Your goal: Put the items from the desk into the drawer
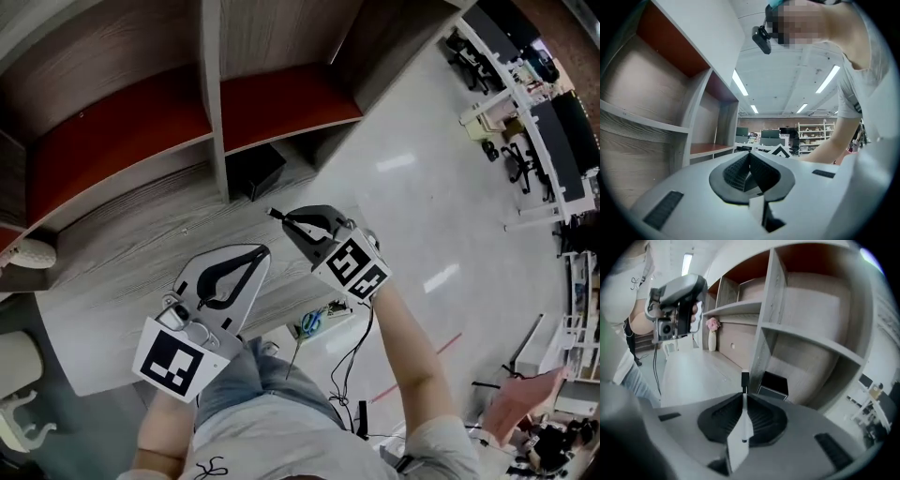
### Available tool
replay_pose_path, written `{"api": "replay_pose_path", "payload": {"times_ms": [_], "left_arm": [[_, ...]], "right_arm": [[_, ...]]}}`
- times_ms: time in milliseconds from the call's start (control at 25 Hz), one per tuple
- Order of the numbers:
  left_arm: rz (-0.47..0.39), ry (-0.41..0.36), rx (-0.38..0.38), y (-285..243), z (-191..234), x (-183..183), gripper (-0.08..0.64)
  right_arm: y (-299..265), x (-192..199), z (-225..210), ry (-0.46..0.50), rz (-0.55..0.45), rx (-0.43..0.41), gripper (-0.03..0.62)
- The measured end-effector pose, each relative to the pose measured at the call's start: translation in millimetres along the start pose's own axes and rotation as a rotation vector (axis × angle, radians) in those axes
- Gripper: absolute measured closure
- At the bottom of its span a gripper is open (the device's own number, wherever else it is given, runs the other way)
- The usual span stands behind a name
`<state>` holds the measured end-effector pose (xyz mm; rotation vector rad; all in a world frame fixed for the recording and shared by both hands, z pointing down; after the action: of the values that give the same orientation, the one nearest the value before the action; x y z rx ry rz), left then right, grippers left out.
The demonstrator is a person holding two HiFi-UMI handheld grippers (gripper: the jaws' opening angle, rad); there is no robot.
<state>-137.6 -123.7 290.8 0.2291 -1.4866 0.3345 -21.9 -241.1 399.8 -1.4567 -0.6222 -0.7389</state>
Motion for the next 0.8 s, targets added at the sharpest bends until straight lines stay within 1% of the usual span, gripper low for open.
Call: {"api": "replay_pose_path", "payload": {"times_ms": [200, 400, 560, 800], "left_arm": [[-0.001, -0.004, 0.054, 3, -32, -3, 0.549], [-0.015, -0.012, 0.113, 6, -64, -6, 0.549], [-0.020, -0.019, 0.168, 9, -95, -9, 0.549], [-0.033, -0.029, 0.227, 18, -150, -2, 0.550]], "right_arm": [[49, -7, 38, -0.043, -0.134, 0.077, 0.551], [98, -4, 77, -0.104, -0.268, 0.183, 0.552], [135, 3, 110, -0.132, -0.332, 0.260, 0.552], [180, 24, 161, -0.162, -0.411, 0.344, 0.551]]}}
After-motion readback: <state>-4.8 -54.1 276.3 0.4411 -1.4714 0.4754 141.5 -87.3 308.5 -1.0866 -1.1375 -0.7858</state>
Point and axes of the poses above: the fingertips, and each gripper's own axes: y backward along the fingers, z to its left, x out of its underside, the point moved 7 cm from there along y, backward along the fingers, and after that the axes turned 15 degrees about -x, right-handed, at the moved point
